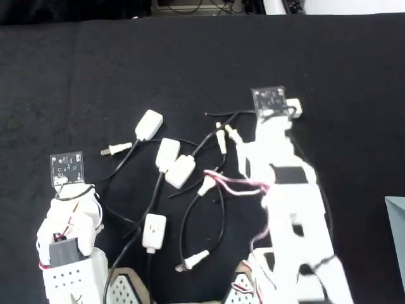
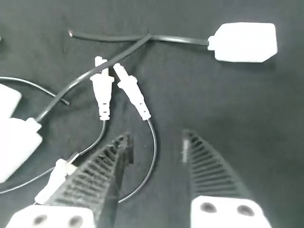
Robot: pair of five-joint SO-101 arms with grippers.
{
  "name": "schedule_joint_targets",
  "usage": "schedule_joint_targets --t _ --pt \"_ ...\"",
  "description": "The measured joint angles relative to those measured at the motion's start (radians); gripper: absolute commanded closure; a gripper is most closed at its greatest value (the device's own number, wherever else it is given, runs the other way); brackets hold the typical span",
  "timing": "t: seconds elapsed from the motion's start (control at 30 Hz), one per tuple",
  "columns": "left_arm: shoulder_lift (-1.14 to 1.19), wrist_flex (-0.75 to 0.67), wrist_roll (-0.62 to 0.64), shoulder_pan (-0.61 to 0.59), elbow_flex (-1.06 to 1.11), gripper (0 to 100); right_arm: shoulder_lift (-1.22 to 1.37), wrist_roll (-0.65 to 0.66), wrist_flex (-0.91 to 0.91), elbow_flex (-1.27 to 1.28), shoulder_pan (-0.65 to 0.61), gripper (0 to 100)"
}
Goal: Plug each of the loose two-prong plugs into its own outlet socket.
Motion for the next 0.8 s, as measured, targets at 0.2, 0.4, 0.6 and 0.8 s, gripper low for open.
schedule_joint_targets --t 0.2,0.4,0.6,0.8 --pt "0.000 0.003 0.000 0.000 0.000 97 0.295 0.000 -0.066 -0.129 0.000 79.7" --pt "0.000 0.003 0.000 0.000 0.000 97 0.568 0.000 -0.143 -0.264 0.000 79.6" --pt "0.000 0.003 0.000 0.000 0.000 97 0.701 0.000 -0.158 -0.333 -0.005 79.6" --pt "0.000 0.003 0.000 0.000 0.000 97 0.706 0.000 -0.158 -0.334 -0.060 79.7"
